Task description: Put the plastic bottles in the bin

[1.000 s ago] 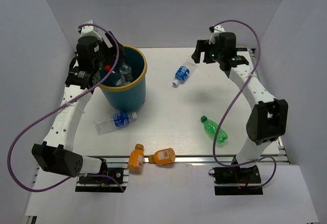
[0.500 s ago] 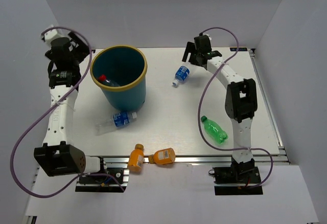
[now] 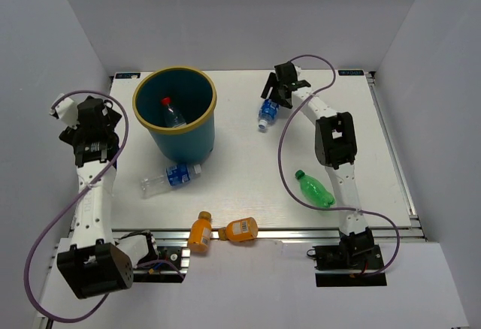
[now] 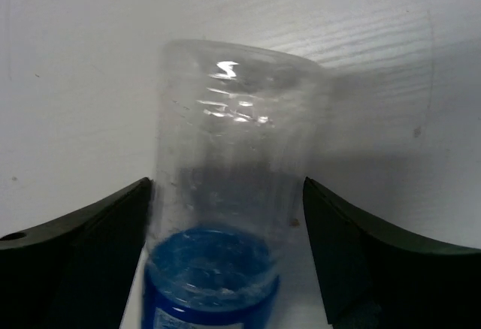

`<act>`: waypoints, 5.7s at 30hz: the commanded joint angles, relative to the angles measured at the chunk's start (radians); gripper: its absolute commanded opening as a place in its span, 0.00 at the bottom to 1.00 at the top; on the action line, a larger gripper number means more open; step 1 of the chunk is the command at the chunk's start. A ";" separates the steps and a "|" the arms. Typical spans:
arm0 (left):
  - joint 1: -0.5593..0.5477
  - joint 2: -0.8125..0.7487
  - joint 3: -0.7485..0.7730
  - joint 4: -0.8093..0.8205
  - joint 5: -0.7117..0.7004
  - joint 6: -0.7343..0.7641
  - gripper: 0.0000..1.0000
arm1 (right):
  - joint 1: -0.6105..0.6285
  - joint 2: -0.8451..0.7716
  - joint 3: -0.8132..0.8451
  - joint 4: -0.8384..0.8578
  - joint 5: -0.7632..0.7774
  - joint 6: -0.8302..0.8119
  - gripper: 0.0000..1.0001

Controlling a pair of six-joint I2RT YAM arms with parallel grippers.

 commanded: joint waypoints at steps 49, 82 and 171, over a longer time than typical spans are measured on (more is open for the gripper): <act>0.003 -0.175 -0.334 -0.231 0.402 -0.340 0.98 | 0.440 -0.650 -0.196 0.593 -0.420 -0.700 0.89; 0.003 -0.099 -0.617 0.021 0.493 -0.609 0.98 | 0.010 -1.335 -1.197 0.711 -0.321 -0.566 0.89; -0.036 0.092 0.305 0.055 0.579 -0.037 0.98 | 0.033 -1.151 -1.315 -0.241 -0.150 -0.510 0.89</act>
